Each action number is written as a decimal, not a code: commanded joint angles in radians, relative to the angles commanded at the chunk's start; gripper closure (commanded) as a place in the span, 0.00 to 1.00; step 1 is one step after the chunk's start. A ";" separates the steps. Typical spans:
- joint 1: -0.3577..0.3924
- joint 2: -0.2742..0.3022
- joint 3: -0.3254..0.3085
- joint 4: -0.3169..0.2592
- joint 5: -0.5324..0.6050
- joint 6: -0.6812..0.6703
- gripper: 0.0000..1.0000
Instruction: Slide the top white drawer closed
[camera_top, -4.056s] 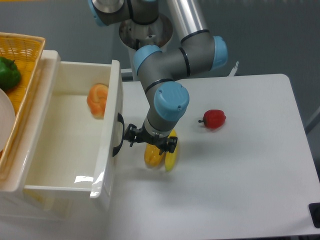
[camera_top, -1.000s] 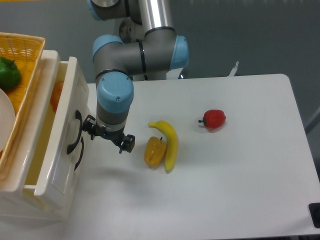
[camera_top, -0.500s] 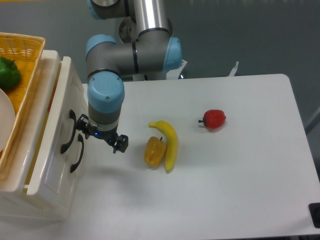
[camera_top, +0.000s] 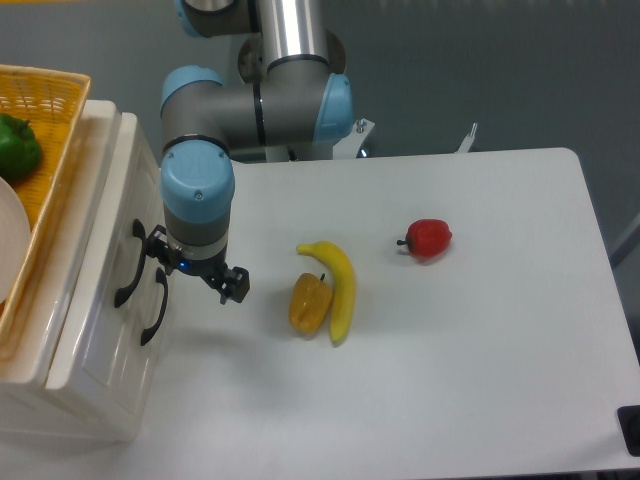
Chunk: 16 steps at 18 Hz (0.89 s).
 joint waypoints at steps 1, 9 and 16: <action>0.000 0.000 0.000 0.000 0.002 0.000 0.00; 0.011 0.002 0.002 0.000 0.002 0.003 0.00; 0.041 0.000 0.002 0.002 0.005 0.012 0.00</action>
